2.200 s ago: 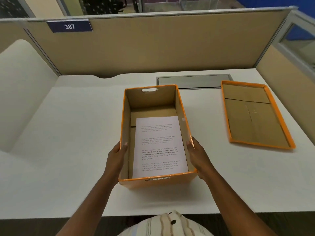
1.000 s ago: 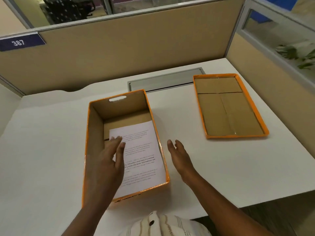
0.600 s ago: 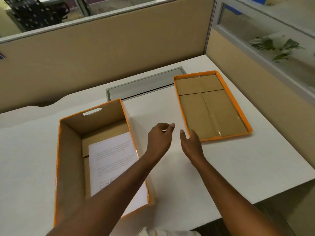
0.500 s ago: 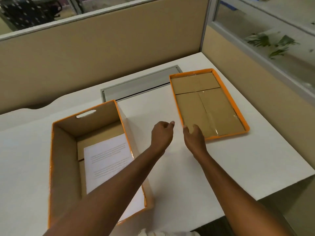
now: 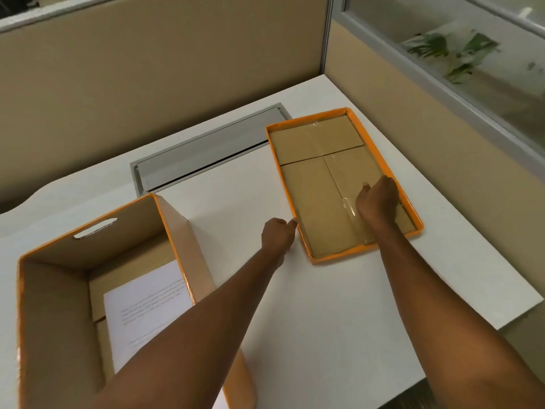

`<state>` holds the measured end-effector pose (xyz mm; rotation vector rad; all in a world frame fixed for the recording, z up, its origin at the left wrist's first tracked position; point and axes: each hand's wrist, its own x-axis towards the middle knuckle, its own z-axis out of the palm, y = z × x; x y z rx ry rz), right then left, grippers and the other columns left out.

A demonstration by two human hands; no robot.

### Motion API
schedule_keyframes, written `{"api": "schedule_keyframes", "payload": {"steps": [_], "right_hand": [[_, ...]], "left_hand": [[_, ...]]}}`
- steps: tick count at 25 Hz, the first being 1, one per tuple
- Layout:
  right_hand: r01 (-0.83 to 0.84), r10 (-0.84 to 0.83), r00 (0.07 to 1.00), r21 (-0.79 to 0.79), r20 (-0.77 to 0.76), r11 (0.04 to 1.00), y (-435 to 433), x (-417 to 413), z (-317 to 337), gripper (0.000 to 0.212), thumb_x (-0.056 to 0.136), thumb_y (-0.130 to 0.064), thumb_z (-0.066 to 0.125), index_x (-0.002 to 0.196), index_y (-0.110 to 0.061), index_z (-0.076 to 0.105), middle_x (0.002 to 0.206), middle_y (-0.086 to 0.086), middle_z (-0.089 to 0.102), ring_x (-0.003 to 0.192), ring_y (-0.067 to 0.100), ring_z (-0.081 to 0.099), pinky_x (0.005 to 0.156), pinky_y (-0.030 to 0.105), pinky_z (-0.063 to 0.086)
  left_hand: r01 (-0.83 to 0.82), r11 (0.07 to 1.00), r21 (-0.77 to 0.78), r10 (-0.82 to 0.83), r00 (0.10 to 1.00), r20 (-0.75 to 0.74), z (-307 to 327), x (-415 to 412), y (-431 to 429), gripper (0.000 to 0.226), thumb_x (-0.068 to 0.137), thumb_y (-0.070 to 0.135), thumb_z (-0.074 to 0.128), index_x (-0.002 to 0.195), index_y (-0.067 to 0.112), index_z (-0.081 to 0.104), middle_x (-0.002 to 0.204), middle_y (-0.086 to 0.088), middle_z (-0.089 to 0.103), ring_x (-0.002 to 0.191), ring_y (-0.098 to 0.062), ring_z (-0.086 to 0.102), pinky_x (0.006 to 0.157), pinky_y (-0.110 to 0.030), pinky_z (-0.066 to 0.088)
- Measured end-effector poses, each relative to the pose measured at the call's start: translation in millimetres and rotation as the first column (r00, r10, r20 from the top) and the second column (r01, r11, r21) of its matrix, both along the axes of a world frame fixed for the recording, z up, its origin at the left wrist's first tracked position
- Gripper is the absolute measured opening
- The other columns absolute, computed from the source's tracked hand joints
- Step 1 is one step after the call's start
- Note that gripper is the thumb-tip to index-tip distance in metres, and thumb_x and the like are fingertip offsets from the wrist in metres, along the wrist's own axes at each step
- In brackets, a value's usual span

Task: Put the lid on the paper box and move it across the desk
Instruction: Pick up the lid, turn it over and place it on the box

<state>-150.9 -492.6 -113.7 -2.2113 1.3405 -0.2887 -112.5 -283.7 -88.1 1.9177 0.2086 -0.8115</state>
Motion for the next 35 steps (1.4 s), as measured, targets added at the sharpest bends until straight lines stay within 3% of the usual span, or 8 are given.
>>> {"api": "schedule_keyframes", "payload": {"steps": [5,8,14,20,24,30,33,35], "right_hand": [[0.010,-0.019,0.992,-0.073,-0.124,0.997,-25.4,-1.4,-20.0,0.057,0.092,-0.027,0.042,0.138,0.002,0.026,0.147,0.021,0.031,0.137,0.035,0.026,0.114,0.048,0.020],[0.003,-0.025,0.987,-0.141,-0.159,0.990,-25.2,-3.5,-24.9,0.059,0.091,-0.029,0.045,0.138,0.002,0.027,0.145,0.020,0.034,0.134,0.035,0.031,0.111,0.048,0.026],[0.030,-0.094,0.962,-0.243,-0.255,0.970,-17.6,-5.7,-19.4,0.043,0.089,-0.025,0.049,0.123,0.001,0.042,0.126,0.022,0.049,0.117,0.037,0.042,0.094,0.048,0.035],[0.124,-0.145,0.947,-0.092,-0.287,0.988,-2.4,-14.7,0.3,0.025,0.083,-0.012,0.056,0.106,-0.001,0.055,0.123,0.022,0.045,0.114,0.037,0.040,0.093,0.046,0.034],[0.148,-0.123,0.978,0.145,-0.171,0.978,13.1,-22.0,39.3,0.041,0.085,-0.002,0.048,0.126,-0.001,0.039,0.131,0.022,0.041,0.115,0.038,0.048,0.092,0.047,0.041],[-0.269,0.274,0.961,0.112,-0.036,0.957,36.6,-40.5,123.9,0.028,0.088,-0.007,0.038,0.116,-0.007,0.039,0.097,0.017,0.053,0.087,0.036,0.053,0.067,0.036,0.037],[-0.490,0.475,0.869,0.112,0.138,0.865,53.4,-49.3,165.5,0.010,0.091,-0.010,0.038,0.095,-0.007,0.048,0.088,0.009,0.051,0.083,0.030,0.051,0.068,0.034,0.037],[-0.630,0.551,0.766,0.213,0.332,0.747,72.2,-56.7,193.7,0.018,0.093,-0.019,0.043,0.104,-0.012,0.055,0.096,0.005,0.058,0.088,0.025,0.057,0.075,0.038,0.047]], "left_hand": [[0.006,0.997,-0.074,-0.013,0.996,-0.089,-9.4,3.4,-11.8,0.036,0.089,0.028,0.060,0.115,0.004,0.054,0.091,-0.011,0.051,0.086,-0.034,0.060,0.089,-0.047,0.053],[0.025,0.990,-0.137,-0.043,0.991,-0.131,-10.6,5.3,-15.6,0.024,0.090,0.027,0.058,0.078,0.014,0.042,0.088,-0.012,0.037,0.082,-0.028,0.048,0.088,-0.050,0.050],[0.048,0.994,-0.101,-0.058,0.994,-0.098,-14.5,9.5,-10.2,0.015,0.095,0.023,0.048,0.102,0.011,0.053,0.105,-0.015,0.059,0.089,-0.030,0.059,0.085,-0.048,0.055],[-0.066,0.997,-0.027,0.066,0.998,0.022,-8.2,7.6,15.9,0.031,0.086,-0.004,0.042,0.102,0.006,0.067,0.083,0.003,0.058,0.087,-0.025,0.055,0.079,-0.037,0.049],[-0.083,0.996,-0.036,0.085,0.996,0.039,10.0,5.1,38.5,0.030,0.078,-0.011,0.036,0.076,0.011,0.056,0.086,-0.009,0.051,0.079,-0.023,0.042,0.069,-0.036,0.038],[-0.132,0.990,-0.050,0.138,0.980,0.147,42.5,-9.7,70.7,0.026,0.074,-0.010,0.036,0.075,0.011,0.053,0.086,-0.012,0.050,0.078,-0.024,0.044,0.067,-0.036,0.038],[-0.166,0.982,-0.089,0.178,0.973,0.150,56.2,-23.3,86.6,0.013,0.084,0.001,0.045,0.075,0.006,0.052,0.076,-0.010,0.049,0.072,-0.024,0.046,0.065,-0.033,0.039],[-0.207,0.973,-0.101,0.218,0.968,0.124,61.7,-29.8,99.0,0.022,0.093,0.021,0.050,0.074,0.010,0.052,0.078,-0.002,0.051,0.079,-0.022,0.051,0.074,-0.036,0.045]]}}
